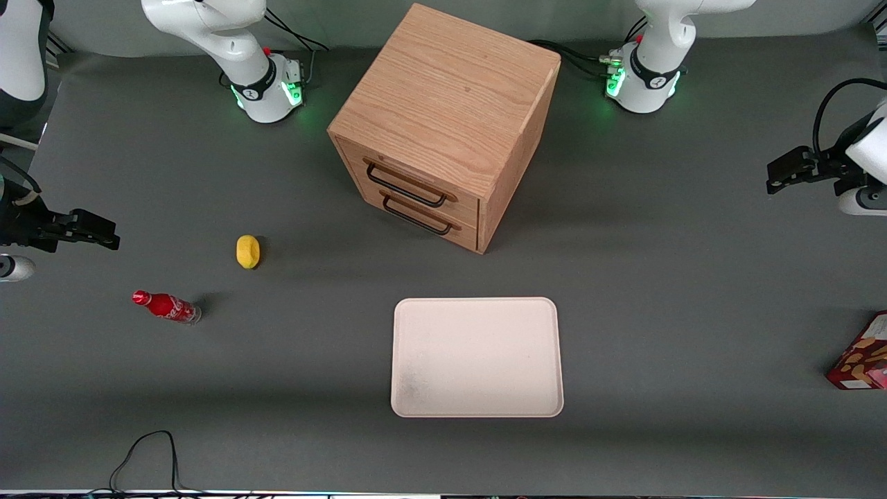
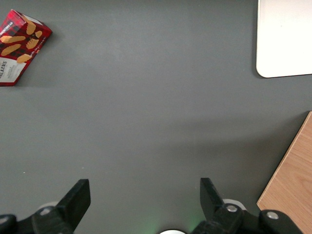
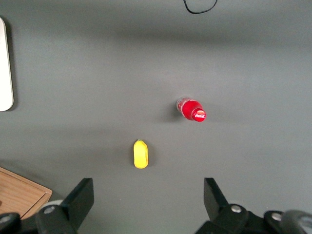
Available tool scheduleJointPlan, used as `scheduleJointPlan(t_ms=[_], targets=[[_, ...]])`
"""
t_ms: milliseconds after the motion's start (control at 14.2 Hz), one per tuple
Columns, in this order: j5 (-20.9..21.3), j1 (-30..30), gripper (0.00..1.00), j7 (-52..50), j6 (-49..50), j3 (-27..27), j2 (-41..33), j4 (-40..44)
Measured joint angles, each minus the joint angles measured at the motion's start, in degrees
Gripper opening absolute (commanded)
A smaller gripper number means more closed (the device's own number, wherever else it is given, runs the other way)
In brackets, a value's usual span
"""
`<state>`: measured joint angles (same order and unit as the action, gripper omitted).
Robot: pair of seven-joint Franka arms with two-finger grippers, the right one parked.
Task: Place red cookie box on tray
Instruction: 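Move the left gripper over the red plaid cookie box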
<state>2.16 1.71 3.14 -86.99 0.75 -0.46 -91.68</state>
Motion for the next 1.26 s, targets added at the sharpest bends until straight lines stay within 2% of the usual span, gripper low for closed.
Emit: scheduleJointPlan(t_ms=[914, 1265], targets=[[0.01, -0.26, 1.0, 0.01, 0.49, 0.48, 0.23, 0.01], [0.01, -7.8, 1.0, 9.04, -5.85, 1.36, 4.53, 0.21]])
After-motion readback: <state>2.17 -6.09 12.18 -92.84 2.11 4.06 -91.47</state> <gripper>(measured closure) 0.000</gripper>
